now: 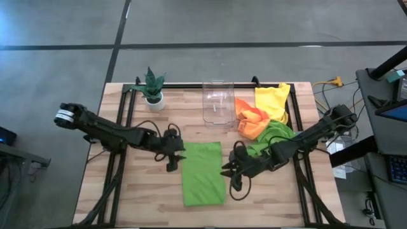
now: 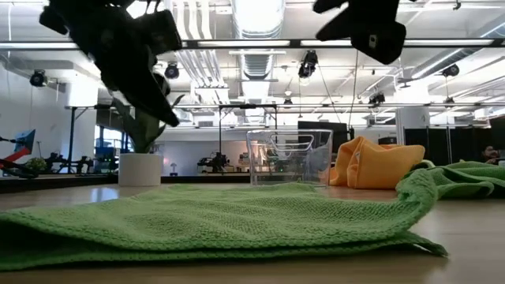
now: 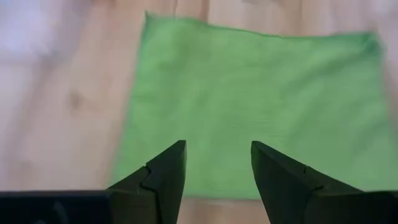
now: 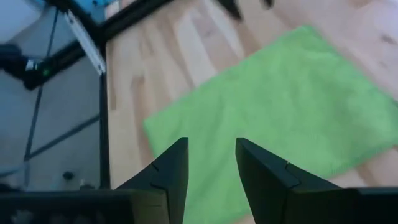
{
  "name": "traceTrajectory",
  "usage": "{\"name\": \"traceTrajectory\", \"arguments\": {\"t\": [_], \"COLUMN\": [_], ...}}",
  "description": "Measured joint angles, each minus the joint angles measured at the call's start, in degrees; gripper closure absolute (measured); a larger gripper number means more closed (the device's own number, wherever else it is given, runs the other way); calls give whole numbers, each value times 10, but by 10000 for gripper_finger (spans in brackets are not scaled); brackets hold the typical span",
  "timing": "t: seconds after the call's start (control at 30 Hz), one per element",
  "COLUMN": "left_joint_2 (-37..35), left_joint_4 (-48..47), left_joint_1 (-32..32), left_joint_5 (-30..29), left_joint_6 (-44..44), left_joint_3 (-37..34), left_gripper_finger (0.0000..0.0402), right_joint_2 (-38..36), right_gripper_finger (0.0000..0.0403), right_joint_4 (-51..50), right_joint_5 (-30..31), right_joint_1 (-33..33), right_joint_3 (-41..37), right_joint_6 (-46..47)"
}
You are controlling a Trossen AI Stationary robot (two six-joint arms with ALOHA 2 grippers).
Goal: Fold microfiber towels
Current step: Fold the top green towel
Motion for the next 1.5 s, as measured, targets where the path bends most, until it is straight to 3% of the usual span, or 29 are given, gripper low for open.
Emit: {"name": "traceTrajectory", "arguments": {"t": [0.1, 0.17, 0.33, 0.63, 0.77, 1.13, 1.5], "left_joint_2": [-8, -12, -16, 1, 13, 74, 162], "left_joint_4": [-13, -16, 17, 237, 269, 358, 398], "left_joint_1": [7, 6, 8, 75, 107, 118, 121], "left_joint_5": [91, 119, 98, 88, 86, 45, 46], "left_joint_6": [-115, -175, -317, -536, -618, -606, -603], "left_joint_3": [-5, -11, -44, -199, -237, -240, -207], "left_gripper_finger": [236, 236, 236, 236, 236, 228, 127], "right_joint_2": [-1, 0, 1, 2, 2, 2, 2], "right_gripper_finger": [275, 277, 282, 280, 282, 287, 293], "right_joint_4": [-1, -3, -2, -2, -2, -3, -3], "right_joint_5": [24, 37, 72, 84, 83, 79, 79], "right_joint_1": [0, 0, 0, 2, 2, 2, 2], "right_joint_3": [0, 0, 0, -1, -1, -1, -1], "right_joint_6": [11, 12, 12, 10, 8, 7, 6]}}
